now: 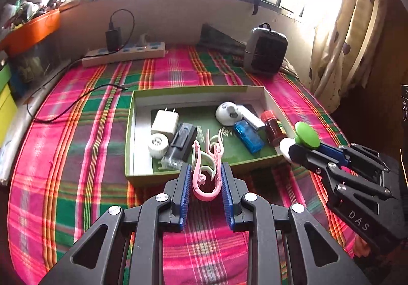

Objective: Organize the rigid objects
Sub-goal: 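Lower the green mushroom object into the tray with the right tool while the left tool lowers the pink hook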

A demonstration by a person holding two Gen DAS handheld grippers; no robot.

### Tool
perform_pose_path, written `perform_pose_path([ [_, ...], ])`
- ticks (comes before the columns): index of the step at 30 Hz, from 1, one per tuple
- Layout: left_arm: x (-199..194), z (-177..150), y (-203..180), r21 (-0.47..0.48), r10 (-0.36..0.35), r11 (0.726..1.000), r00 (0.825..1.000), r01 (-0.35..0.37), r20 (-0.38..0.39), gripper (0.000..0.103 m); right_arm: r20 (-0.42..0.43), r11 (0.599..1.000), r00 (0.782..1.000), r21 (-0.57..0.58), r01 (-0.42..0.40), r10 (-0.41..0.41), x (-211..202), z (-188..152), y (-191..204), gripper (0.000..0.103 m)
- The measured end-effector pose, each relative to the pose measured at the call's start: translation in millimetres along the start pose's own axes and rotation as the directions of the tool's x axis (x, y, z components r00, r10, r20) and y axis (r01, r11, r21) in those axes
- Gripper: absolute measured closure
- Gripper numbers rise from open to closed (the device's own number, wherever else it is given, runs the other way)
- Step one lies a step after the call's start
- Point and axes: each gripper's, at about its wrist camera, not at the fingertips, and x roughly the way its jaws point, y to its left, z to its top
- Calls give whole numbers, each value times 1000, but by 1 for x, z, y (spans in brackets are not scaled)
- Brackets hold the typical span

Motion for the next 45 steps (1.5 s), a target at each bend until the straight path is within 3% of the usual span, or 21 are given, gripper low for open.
perform_pose_path([
  [19, 60, 48, 7, 34, -43, 998, 999, 44, -26, 81, -68, 998, 996, -17, -63, 62, 55, 19, -3, 85],
  [45, 111, 58, 7, 55, -65, 996, 993, 70, -97, 81, -152, 995, 985, -38, -90, 83, 97, 14, -6, 85],
])
